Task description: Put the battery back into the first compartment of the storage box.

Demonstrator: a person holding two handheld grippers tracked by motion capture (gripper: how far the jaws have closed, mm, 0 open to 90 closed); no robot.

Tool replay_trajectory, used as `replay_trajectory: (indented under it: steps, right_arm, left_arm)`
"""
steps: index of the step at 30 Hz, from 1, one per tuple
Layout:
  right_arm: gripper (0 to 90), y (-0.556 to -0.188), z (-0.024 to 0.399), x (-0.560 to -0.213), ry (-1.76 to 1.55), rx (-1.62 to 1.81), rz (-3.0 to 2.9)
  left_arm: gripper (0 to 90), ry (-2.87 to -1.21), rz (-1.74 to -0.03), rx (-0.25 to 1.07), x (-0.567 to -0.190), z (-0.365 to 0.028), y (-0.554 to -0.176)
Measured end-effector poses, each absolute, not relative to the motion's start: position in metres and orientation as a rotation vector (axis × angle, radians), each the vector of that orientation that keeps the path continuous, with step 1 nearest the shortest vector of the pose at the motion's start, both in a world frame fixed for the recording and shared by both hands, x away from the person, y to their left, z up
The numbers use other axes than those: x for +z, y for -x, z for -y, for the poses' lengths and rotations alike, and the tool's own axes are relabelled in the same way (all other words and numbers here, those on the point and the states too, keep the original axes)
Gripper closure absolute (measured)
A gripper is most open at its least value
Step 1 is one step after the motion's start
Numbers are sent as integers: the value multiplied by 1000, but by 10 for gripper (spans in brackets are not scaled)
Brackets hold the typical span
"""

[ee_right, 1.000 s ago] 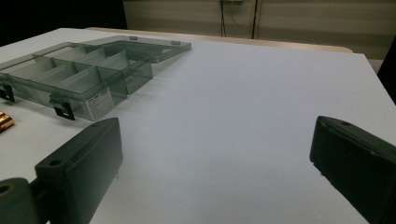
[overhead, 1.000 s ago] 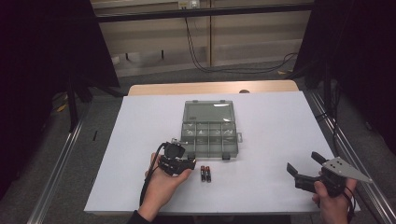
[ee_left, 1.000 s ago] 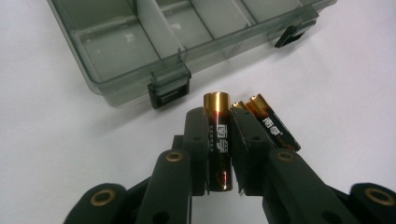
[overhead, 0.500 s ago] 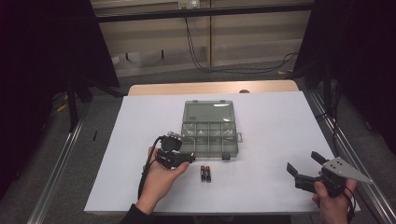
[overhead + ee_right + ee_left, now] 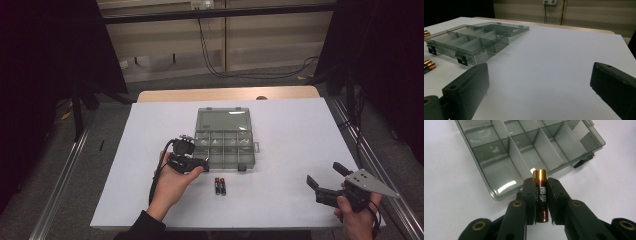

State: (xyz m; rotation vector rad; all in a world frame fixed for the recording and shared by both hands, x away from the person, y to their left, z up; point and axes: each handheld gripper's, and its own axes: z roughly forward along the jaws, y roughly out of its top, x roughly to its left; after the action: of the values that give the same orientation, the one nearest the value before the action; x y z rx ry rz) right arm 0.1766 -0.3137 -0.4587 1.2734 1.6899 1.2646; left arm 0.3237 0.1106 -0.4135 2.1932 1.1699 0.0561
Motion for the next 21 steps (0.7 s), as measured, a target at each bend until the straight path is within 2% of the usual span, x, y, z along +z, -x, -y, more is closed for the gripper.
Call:
replay_trajectory:
  steps: [21]
  right_arm:
    - [7, -176, 315, -459, -1273, 1268, -1685]
  left_arm:
    - [769, -2154, -1195, 61, -405, -109, -349]
